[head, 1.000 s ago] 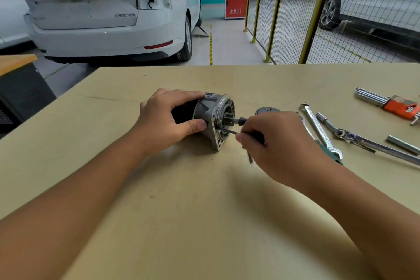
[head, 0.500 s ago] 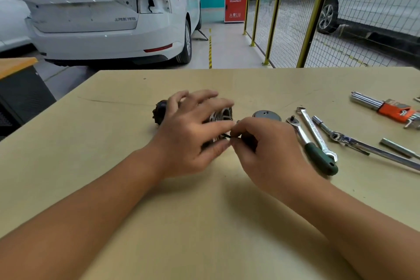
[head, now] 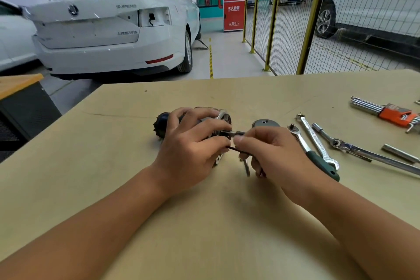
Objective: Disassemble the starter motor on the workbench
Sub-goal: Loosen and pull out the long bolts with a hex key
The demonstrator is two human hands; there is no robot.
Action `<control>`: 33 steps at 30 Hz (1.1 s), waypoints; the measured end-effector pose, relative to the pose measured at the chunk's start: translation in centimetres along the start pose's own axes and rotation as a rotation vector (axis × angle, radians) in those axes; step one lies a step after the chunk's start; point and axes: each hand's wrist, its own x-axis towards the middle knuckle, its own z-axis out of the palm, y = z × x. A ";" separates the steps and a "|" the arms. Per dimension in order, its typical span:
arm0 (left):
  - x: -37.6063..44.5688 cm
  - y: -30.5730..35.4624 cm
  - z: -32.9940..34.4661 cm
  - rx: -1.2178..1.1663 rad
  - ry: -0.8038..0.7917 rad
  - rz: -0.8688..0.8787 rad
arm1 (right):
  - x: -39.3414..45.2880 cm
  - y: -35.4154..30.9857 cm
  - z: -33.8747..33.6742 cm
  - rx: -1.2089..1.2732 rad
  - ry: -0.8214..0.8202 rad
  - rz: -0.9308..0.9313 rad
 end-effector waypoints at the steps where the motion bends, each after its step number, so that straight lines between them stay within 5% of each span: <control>1: 0.0 0.0 0.0 -0.001 0.009 -0.004 | 0.0 0.0 0.0 -0.061 -0.007 -0.027; 5: -0.2 0.1 0.1 -0.007 0.038 -0.026 | -0.1 0.1 -0.2 -0.337 -0.021 -0.166; 10: -0.3 0.0 0.2 -0.003 0.032 -0.018 | 0.0 -0.5 -0.6 -0.288 -0.024 -0.061; 13: -0.4 -0.1 0.2 0.002 0.027 -0.012 | 0.1 -1.2 -2.1 -0.297 -0.195 0.096; 16: -0.3 -0.1 0.3 -0.003 0.031 -0.025 | 0.3 -1.4 -3.1 -0.208 -0.291 0.064; 24: -0.3 0.2 0.3 0.012 0.037 -0.033 | 0.2 -1.8 -3.5 -0.279 -0.308 0.131; 28: -0.2 0.2 0.3 0.011 0.005 -0.040 | 0.4 -1.5 -3.5 -0.212 -0.266 0.040; 33: -0.1 0.2 0.0 0.032 -0.048 0.018 | 0.6 -0.6 -2.9 -0.519 -0.082 -0.163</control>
